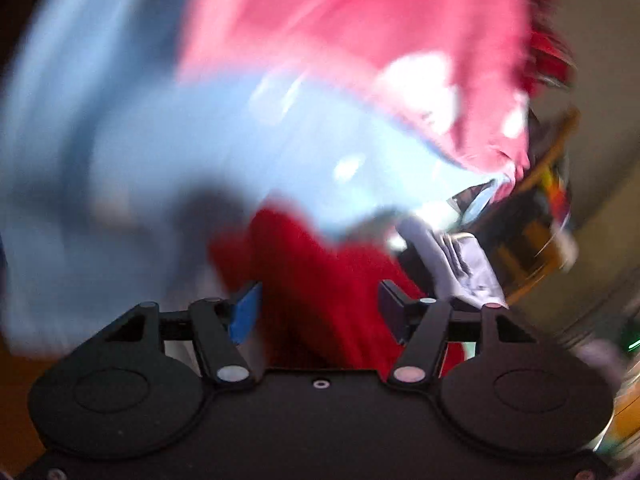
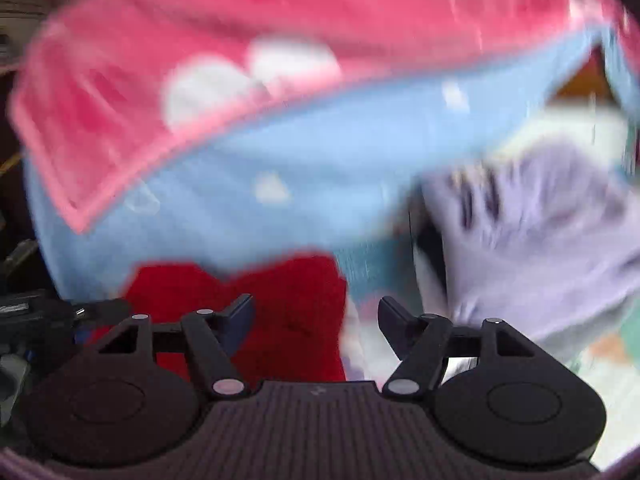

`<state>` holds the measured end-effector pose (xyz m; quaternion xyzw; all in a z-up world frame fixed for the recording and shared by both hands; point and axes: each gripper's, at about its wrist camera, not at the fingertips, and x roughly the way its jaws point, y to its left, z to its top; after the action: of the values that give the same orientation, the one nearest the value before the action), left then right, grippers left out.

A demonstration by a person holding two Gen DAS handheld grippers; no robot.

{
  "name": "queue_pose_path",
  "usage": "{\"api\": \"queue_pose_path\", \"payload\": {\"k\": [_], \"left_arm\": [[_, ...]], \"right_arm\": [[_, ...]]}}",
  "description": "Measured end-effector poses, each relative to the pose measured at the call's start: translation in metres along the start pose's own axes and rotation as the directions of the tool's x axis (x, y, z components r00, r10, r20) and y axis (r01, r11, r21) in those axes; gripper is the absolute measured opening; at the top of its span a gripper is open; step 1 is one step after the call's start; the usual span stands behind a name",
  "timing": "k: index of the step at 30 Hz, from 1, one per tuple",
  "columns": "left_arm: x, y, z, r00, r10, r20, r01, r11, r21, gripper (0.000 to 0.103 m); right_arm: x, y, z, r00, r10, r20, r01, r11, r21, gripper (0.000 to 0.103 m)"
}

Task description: Fold clothes

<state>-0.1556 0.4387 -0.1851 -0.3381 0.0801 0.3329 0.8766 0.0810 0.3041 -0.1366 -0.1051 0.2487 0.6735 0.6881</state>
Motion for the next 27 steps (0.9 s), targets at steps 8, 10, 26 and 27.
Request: {"api": "queue_pose_path", "payload": {"k": [8, 10, 26, 27], "left_arm": [[0.043, -0.044, -0.054, 0.986, -0.148, -0.072, 0.164, 0.920, 0.356, 0.063], [0.058, -0.045, -0.082, 0.986, -0.128, -0.106, 0.163, 0.876, 0.455, 0.062], [0.031, -0.082, -0.086, 0.994, -0.106, -0.029, 0.104, 0.817, 0.567, 0.077], [0.029, -0.087, -0.083, 0.993, -0.116, -0.025, 0.110, 0.820, 0.561, 0.078]], "right_arm": [[0.017, 0.017, 0.002, 0.999, 0.048, -0.022, -0.049, 0.998, -0.025, 0.040], [0.037, 0.007, -0.032, 0.992, 0.021, -0.123, -0.017, 0.999, 0.032, 0.040], [-0.087, -0.044, -0.083, 0.994, -0.088, -0.064, 0.107, 0.900, 0.422, 0.069], [-0.110, -0.050, -0.098, 0.987, -0.122, -0.105, 0.156, 0.885, 0.439, 0.069]]}}
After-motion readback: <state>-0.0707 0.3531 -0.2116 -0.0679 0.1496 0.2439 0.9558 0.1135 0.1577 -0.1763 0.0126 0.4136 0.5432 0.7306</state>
